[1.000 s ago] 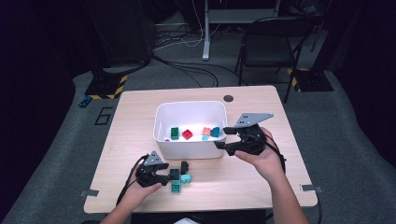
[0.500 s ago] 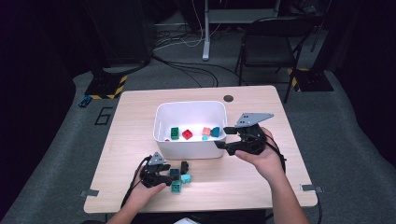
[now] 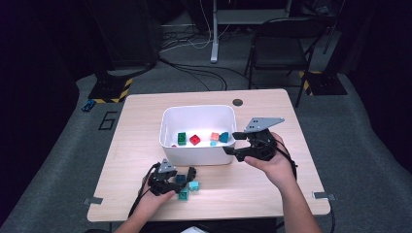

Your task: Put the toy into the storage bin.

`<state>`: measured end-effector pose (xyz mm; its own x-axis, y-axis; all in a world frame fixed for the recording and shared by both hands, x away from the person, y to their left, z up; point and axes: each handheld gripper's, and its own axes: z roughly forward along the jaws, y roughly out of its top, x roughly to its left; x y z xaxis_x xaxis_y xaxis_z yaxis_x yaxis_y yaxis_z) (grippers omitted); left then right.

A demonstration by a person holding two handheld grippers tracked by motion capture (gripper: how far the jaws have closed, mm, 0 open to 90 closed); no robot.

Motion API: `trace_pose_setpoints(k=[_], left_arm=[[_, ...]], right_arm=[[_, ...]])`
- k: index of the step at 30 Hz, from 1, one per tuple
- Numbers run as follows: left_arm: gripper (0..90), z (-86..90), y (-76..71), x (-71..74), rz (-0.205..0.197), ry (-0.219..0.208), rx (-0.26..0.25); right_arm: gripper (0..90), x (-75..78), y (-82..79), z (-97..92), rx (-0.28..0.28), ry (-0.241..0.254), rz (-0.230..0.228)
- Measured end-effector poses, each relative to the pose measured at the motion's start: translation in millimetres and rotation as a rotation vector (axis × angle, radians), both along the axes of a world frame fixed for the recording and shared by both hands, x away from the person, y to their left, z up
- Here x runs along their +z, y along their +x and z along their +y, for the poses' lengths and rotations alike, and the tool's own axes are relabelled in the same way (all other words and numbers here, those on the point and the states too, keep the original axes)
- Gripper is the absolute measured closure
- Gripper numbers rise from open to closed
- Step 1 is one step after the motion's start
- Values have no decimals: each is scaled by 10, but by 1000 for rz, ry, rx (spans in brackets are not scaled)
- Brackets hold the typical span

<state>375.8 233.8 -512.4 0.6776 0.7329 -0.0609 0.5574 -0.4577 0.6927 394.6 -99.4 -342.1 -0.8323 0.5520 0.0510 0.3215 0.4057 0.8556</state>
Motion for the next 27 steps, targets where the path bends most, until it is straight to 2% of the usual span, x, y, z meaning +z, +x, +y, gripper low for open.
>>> trace_pose_setpoints(k=[7,10,12,14,16,17,18,22,24,27], left_arm=[[378,187,-2,23,8,9,50],[378,215,1,35,20,-36,63],[378,198,9,40,15,-36,49],[382,162,16,30,17,-33,40],[406,131,33,10,7,-14,26],[422,115,34,-1,18,-6,26],[447,110,52,-19,13,15,20],[561,110,57,-20,12,16,30],[577,117,53,-10,-1,36,25],[581,124,37,33,-8,24,21]], right_arm=[[375,4,-2,-10,-3,3,-1],[374,7,-3,-11,-2,5,-2],[374,6,-3,-8,-2,3,-2],[374,4,-3,-5,-2,2,-1],[374,4,-2,-4,-2,2,-1],[374,3,-1,-4,-2,2,-1],[374,3,0,-5,-2,2,-1],[374,1,3,-10,-3,3,-1],[374,0,6,-15,-3,3,-2],[374,4,5,-20,-3,6,-2]])
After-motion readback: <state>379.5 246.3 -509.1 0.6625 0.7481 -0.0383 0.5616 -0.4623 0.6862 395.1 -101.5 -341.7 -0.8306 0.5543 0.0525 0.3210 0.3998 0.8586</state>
